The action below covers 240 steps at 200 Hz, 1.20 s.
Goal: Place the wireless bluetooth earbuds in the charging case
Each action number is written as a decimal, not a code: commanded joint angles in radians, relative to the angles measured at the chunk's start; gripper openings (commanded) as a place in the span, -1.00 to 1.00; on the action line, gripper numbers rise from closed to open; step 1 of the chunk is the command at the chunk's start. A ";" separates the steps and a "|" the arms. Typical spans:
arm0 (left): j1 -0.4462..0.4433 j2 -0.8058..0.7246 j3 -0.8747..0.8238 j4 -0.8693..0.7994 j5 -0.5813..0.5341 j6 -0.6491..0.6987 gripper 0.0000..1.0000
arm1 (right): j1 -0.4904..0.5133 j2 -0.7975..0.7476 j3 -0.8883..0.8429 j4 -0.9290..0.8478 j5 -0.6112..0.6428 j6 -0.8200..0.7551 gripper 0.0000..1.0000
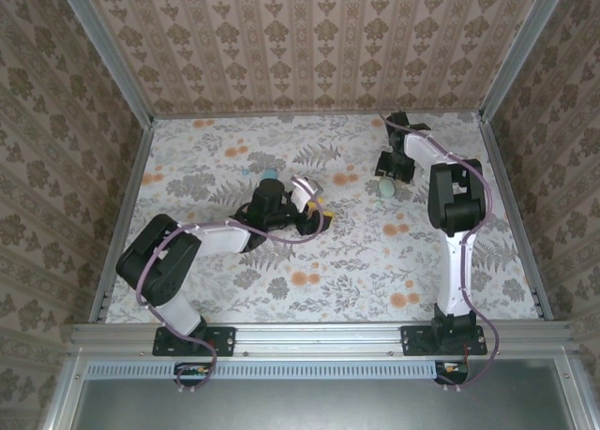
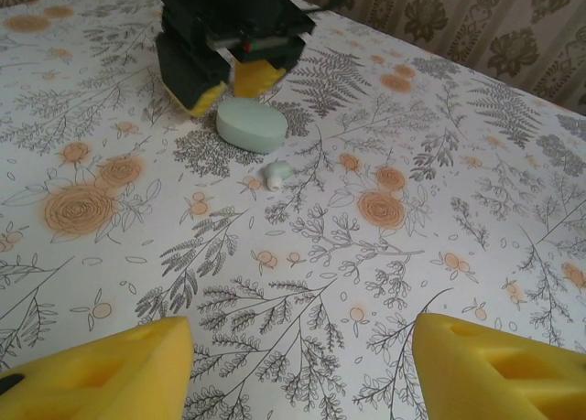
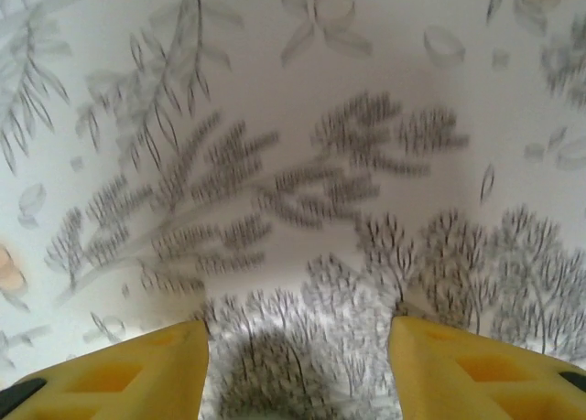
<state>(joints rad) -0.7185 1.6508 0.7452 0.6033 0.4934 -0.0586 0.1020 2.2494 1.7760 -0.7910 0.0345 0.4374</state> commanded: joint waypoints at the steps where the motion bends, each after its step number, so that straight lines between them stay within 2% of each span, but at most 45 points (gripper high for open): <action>1: 0.000 -0.048 -0.018 0.008 0.021 -0.011 0.30 | 0.014 -0.056 -0.080 -0.008 -0.098 0.016 0.12; 49: -0.001 -0.078 -0.024 -0.024 0.014 0.001 0.30 | 0.015 -0.134 -0.200 0.061 -0.221 0.024 0.11; 91: -0.002 -0.081 -0.024 -0.028 0.014 -0.002 0.30 | 0.010 -0.178 -0.210 0.049 -0.184 0.001 0.14; 157: -0.004 -0.091 -0.031 -0.037 0.009 0.000 0.30 | 0.037 -0.126 -0.189 -0.006 -0.151 -0.010 0.14; 206: -0.001 -0.128 -0.052 -0.057 -0.001 0.015 0.30 | 0.077 -0.100 -0.096 -0.057 -0.098 -0.087 -0.21; 240: 0.057 -0.209 -0.095 -0.055 0.040 0.004 0.30 | 0.127 -0.157 -0.053 -0.093 -0.137 -0.249 -0.37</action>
<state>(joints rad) -0.7090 1.5162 0.6796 0.5560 0.4942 -0.0574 0.1925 2.1349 1.6775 -0.8143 -0.0963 0.3309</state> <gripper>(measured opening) 0.651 0.432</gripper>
